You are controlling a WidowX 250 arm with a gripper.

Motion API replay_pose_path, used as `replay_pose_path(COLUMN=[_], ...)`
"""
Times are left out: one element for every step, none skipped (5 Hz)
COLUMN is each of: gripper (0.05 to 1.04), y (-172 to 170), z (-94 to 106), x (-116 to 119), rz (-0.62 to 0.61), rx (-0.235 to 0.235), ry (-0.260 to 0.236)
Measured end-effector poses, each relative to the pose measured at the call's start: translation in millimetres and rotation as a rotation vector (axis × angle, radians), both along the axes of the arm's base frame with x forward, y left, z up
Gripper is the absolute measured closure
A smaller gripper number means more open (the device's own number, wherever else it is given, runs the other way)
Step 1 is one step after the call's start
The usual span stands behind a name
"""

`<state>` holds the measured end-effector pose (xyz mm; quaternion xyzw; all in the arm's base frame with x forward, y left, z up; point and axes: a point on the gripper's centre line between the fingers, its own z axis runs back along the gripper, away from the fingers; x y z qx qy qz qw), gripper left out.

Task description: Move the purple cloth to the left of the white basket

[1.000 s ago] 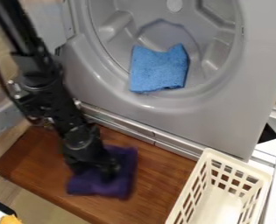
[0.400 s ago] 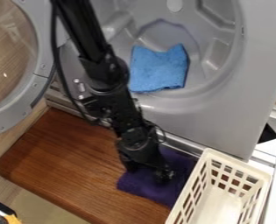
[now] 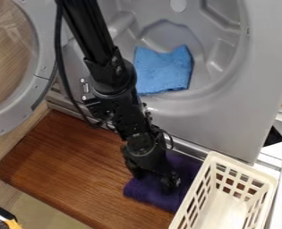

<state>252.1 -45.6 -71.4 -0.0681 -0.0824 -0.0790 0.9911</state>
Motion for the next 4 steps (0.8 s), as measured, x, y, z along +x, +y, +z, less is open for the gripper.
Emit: replay_pose_path(gripper=[0.081,0.083,0.084,0.083], y=[8.1,11.5,14.7,18.1], z=[18.9,40.1,70.0,94.0], x=[-0.4,-1.0,-3.2,-9.9], rz=[0.017,0.011,-0.002,-0.009], rx=[0.011,-0.001,-0.006,0.003], ry=[-0.018,-0.048,-0.105,-0.156])
